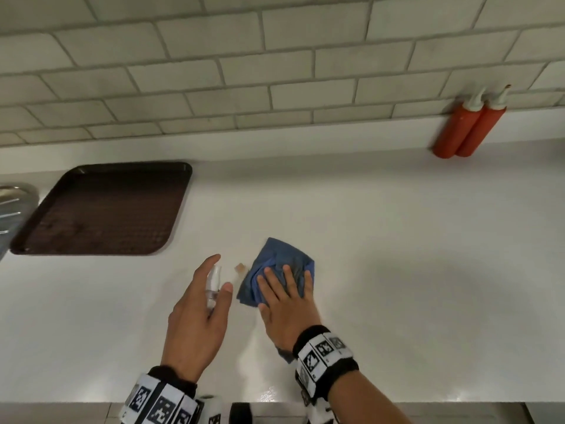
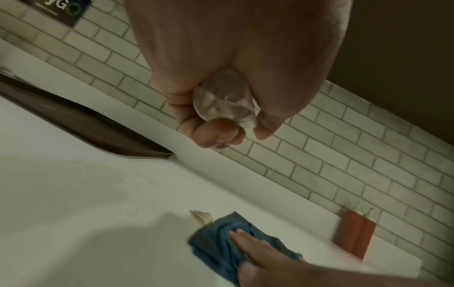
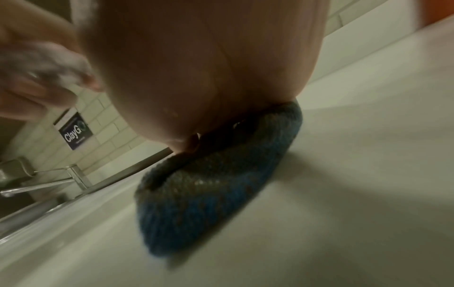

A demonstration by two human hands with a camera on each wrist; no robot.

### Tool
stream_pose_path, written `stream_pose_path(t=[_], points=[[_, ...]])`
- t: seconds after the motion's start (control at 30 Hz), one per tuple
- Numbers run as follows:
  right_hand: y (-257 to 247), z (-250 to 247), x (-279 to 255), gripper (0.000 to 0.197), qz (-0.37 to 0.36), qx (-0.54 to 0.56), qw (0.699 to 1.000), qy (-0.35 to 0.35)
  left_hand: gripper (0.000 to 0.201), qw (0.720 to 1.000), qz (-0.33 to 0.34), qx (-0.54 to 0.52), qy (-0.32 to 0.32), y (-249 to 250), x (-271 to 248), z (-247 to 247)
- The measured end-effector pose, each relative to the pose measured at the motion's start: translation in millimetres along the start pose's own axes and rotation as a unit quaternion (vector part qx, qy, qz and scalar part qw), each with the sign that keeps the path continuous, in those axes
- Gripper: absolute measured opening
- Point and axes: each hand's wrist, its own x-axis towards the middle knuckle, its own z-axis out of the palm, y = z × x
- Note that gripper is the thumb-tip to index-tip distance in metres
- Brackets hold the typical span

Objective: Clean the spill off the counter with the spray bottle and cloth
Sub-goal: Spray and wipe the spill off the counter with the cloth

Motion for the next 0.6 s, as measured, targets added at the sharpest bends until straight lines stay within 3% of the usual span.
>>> stream_pose_path(t=[0.2,0.37,0.47,0.6], points=[[13,13,-26,0.053,-0.013,0.006,0.999,0.036,0.045,1.0,-0.012,-0.006,-0.006,-26,0,-18],[-4,-10,22,0.058,0.074,0.017,0.997,0.0,0.043,1.0,-0.016,-0.01,0.001,-64,-6,-50],[-33,-16,57,0.059,0.105,0.016,0.994,-0.027,0.043,0.999,-0.031,-0.011,-0.001,-93,-11,-71],[-118,8,56,0.062,0.026,0.015,0.999,-0.01,0.044,0.999,-0.046,-0.023,-0.012,-122,-17,-97]])
